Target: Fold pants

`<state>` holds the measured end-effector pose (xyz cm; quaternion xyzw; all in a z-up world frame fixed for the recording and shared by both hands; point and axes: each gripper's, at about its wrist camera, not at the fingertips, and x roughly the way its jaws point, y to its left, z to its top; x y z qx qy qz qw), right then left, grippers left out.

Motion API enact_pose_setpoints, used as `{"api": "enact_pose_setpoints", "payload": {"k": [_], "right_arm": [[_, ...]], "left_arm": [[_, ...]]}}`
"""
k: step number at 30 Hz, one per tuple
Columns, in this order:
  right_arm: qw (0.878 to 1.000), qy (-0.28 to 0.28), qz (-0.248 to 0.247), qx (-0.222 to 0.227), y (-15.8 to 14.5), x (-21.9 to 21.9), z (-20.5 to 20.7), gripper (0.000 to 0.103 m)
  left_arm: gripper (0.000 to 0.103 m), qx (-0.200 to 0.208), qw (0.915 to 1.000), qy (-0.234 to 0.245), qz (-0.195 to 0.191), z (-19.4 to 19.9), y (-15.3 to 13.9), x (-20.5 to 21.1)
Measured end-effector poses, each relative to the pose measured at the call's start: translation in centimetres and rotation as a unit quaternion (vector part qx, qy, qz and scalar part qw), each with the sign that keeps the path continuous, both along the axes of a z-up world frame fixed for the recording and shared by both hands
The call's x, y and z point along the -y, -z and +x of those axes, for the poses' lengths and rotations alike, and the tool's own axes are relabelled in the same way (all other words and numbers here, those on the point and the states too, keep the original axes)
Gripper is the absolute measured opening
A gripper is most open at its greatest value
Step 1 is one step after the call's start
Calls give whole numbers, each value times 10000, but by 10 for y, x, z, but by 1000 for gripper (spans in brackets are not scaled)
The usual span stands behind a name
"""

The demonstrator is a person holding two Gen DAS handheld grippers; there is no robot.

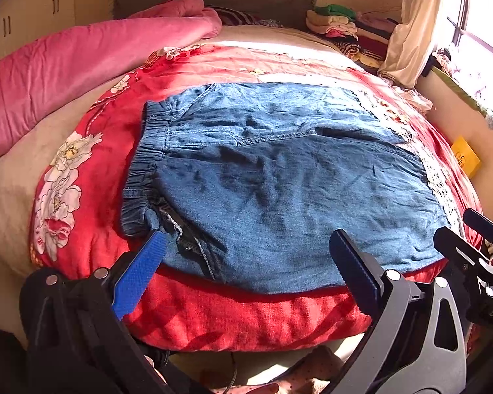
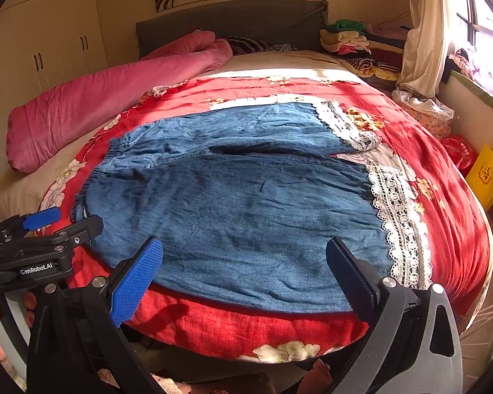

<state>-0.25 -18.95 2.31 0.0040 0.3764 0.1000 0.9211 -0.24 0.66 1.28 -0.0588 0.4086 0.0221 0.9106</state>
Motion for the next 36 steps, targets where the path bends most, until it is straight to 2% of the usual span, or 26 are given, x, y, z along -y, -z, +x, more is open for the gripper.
{"api": "enact_pose_setpoints", "payload": {"k": [6,12,24,28,32,36], "right_arm": [[9996,-258,-7,-118,2,-10,16,99],[9979,-568,127,-291,-3,-20,52,99],[9920,-1202,-72,-378,-23,-52,142,99],[9904,-1312,-105,-430,-22,-61,178,99],[9890,-1351,-413,-430,-16,-73,219,99],[9857,-1434,-554,-686,-2,-83,256,99]], "left_arm": [[94,-36,9999,-40,-99,8,4,-14],[94,-151,9992,-272,-252,29,8,-45],[94,-203,9959,-808,-345,108,4,-134],[94,-306,9967,-707,-258,140,8,-150],[94,-444,9970,-594,-236,169,17,-160],[93,-549,9978,-344,-168,195,32,-164]]}}
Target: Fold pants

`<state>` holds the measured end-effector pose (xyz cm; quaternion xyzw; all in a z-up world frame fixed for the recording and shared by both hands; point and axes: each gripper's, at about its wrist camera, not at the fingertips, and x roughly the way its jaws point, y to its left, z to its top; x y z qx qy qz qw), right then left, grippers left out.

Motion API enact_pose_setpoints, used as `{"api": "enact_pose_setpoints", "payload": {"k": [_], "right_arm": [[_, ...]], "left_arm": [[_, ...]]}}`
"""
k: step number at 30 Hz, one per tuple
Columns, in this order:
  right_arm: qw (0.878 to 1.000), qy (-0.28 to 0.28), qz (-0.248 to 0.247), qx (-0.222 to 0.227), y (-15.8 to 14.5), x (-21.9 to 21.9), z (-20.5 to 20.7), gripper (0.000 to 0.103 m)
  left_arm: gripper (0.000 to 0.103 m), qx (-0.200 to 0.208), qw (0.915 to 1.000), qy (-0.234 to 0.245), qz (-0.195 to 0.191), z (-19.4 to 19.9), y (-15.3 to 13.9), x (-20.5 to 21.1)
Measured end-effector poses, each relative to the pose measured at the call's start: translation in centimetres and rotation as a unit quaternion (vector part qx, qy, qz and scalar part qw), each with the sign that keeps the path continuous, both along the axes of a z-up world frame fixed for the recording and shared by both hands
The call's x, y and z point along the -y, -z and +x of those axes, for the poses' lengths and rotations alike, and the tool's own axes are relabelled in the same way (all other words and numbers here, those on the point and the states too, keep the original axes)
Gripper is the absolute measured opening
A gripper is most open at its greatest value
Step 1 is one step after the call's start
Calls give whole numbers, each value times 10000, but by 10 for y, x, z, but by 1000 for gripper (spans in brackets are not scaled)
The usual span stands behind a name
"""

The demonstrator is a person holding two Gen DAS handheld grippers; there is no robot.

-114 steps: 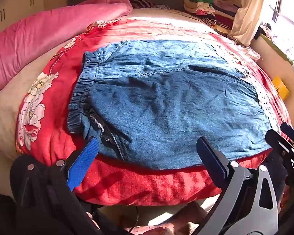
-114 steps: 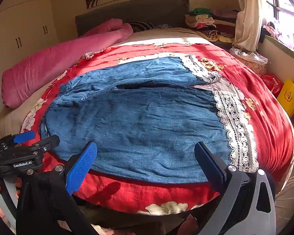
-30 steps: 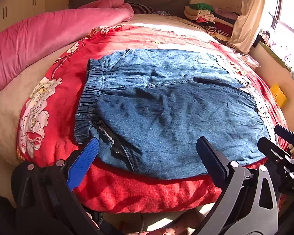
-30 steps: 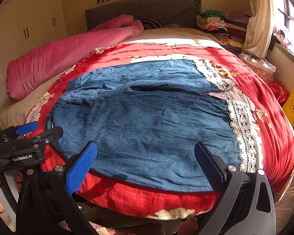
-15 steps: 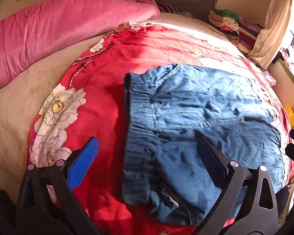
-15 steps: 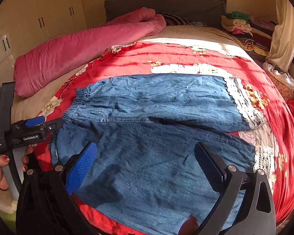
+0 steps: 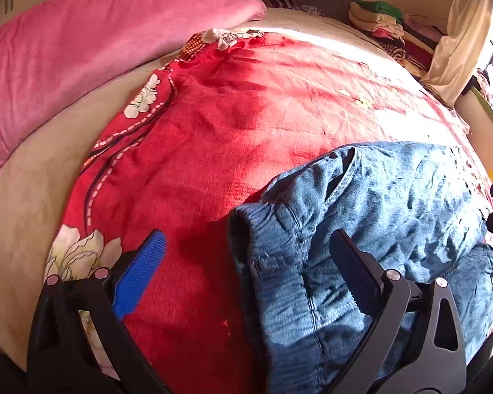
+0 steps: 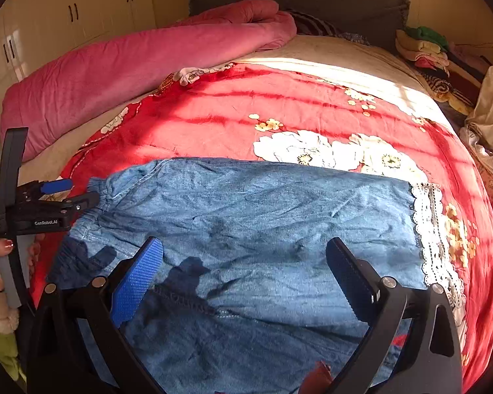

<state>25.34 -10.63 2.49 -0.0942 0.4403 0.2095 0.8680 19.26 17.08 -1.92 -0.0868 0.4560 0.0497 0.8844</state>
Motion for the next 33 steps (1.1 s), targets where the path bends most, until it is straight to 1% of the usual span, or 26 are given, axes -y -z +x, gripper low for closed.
{"api": "enact_pose_setpoints", "payload": {"k": [1,3,4,5,6,7,9,11,12,15,17,19,22,24,26,28,29,31,33], "right_arm": [[10000,-51,-24,-45,3,-2,8,99],[9998,-126,-96,-100,9,-8,23,99],[9997,-151,-140,-125,12,-10,31,99],[9996,-186,-175,-143,14,-13,39,99],[9994,-254,-164,-169,16,-15,48,99],[9991,-323,-178,-193,18,-18,56,99],[9982,-476,-310,-216,23,-26,70,99],[9960,-743,-433,-239,30,-37,83,99],[9950,-815,-522,-234,33,-42,89,99],[9919,-1079,-586,-340,43,-56,107,99],[9872,-1371,-699,-418,50,-69,115,99],[9803,-1692,-959,-354,56,-83,118,99],[9647,-2267,-1323,-214,64,-102,117,98],[9558,-2578,-1394,-235,68,-111,115,96],[9508,-2792,-1287,-373,69,-115,113,80],[9489,-2934,-1066,-459,66,-117,105,41],[9484,-2967,-1046,-387,63,-117,99,34],[9521,-2892,-929,-339,56,-113,87,10],[9599,-2662,-855,-210,45,-104,74,6]], "left_arm": [[91,-36,10000,24,-36,6,4,-1],[76,-78,9998,163,-76,15,11,-1],[71,-74,9997,225,-84,19,14,1],[63,-32,9994,334,-117,22,15,3],[51,13,9989,437,-178,25,17,5],[43,23,9985,499,-236,29,19,6],[30,66,9982,539,-265,33,21,6],[24,206,9970,587,-449,32,20,2],[23,267,9963,581,-571,31,20,-2],[22,423,9940,585,-825,29,18,-9],[22,523,9929,605,-884,27,14,-11],[22,669,9913,652,-927,24,7,-12],[22,872,9889,716,-962,19,-4,-12],[22,978,9875,774,-960,15,-10,-11],[21,1051,9862,812,-993,11,-14,-10],[21,1083,9856,856,-976,9,-17,-7],[21,1085,9858,862,-944,9,-17,-7],[21,1100,9860,842,-933,7,-17,-8],[21,1133,9854,829,-965,5,-18,-9]]}}
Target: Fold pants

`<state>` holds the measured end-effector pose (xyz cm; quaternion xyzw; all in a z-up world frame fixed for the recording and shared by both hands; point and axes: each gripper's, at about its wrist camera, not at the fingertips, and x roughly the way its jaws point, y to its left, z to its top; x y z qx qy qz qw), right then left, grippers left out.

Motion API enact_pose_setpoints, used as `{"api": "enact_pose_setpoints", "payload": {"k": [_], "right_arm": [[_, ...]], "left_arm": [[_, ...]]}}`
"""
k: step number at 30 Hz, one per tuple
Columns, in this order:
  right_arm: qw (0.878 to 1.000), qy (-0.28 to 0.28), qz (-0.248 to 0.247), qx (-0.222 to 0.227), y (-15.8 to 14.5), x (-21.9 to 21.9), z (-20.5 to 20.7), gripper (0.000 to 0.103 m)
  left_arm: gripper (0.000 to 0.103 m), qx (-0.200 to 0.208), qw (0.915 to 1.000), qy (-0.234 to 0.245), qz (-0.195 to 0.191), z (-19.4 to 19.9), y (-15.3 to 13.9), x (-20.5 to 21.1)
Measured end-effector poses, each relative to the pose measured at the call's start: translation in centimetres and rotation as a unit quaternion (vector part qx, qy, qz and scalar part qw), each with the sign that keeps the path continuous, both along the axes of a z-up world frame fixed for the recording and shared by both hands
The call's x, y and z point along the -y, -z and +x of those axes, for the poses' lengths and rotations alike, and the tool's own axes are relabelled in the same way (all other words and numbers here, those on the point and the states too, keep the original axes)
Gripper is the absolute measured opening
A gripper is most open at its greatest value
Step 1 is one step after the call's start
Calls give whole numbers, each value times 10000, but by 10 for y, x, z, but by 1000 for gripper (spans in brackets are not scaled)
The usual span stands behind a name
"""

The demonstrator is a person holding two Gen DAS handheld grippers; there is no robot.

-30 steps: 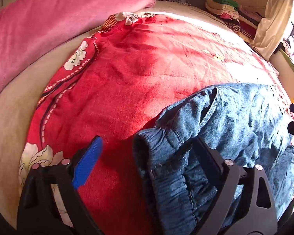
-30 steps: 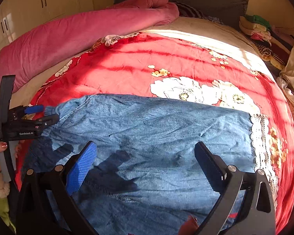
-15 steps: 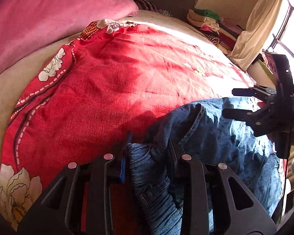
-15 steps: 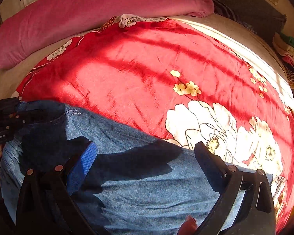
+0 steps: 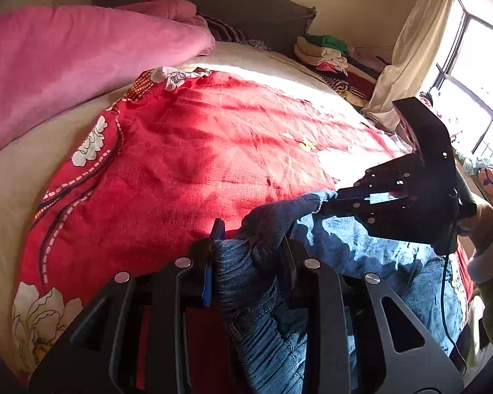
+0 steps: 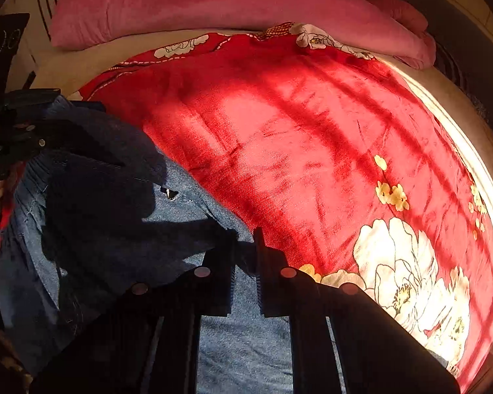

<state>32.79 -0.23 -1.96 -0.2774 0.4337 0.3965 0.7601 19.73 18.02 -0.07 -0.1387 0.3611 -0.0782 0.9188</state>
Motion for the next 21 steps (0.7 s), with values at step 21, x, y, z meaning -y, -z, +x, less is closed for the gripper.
{"api": "enact_pose_setpoints", "payload": {"k": [21], "right_arm": [[9845,746,1567,-251,-59,100,-214,5]], "left_arm": [[23,700,9889,1047,786,-134,-32,57]]}}
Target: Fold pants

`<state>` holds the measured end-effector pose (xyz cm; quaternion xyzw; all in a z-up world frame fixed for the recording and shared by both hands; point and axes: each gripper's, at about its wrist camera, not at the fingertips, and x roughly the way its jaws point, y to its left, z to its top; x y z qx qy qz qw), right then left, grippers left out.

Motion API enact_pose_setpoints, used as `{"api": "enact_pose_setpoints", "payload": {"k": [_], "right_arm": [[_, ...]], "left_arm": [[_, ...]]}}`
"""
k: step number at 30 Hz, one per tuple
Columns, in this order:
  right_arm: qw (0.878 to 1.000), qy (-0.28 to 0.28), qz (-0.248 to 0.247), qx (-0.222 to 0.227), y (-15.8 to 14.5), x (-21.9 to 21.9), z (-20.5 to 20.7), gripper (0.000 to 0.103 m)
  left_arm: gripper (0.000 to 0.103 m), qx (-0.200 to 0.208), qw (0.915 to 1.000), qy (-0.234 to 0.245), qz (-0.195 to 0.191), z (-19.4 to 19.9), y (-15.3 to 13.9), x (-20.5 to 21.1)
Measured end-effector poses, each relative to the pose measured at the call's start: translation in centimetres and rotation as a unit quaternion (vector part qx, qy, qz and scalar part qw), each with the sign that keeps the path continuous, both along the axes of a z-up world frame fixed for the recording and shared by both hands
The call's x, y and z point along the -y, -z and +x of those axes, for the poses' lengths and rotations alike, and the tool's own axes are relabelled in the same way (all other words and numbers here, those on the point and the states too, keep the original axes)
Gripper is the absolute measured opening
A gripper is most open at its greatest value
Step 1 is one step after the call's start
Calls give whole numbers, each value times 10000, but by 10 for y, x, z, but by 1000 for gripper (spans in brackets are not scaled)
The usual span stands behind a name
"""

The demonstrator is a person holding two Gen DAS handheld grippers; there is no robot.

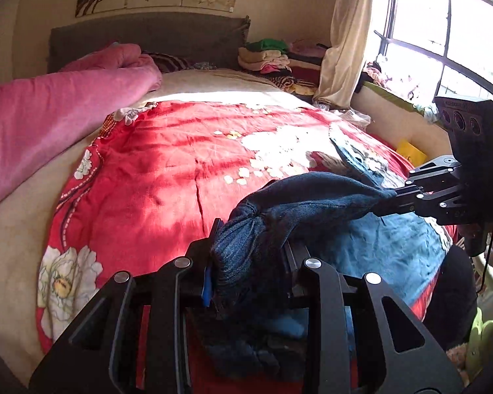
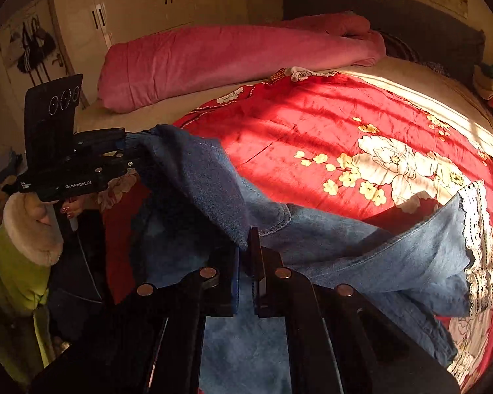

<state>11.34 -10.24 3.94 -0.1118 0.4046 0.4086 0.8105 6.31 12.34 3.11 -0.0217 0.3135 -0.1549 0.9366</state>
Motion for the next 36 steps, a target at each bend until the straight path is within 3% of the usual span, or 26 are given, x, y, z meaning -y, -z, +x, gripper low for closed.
{"api": "enact_pose_setpoints", "payload": {"k": [7,10,14,19,22,26,30,36], "right_arm": [[9988,-45,-103,-468,49,-2,-54,5],[9976,24,-32,-685,64,-3,-63,5],[9972,151,-56,-729,80,-4,-66,5],[9968,266,38,-752,86,-6,-68,8],[9967,309,168,-730,82,-5,-66,9],[9970,332,274,-647,82,-7,-67,9],[9966,380,204,-703,88,-11,-68,11],[9962,384,247,-743,88,-10,-66,12]], "left_arm": [[25,-518,9986,91,108,-40,27,12],[27,-640,9973,25,352,-49,35,19],[29,-838,9961,-51,269,-54,44,17],[46,-945,9951,-234,150,-64,47,15],[47,-956,9946,-408,-21,-68,43,9],[47,-509,9972,-543,59,-70,22,7],[50,-1013,9918,-767,107,-62,34,-3],[57,-1215,9880,-948,17,-86,38,-17]]}}
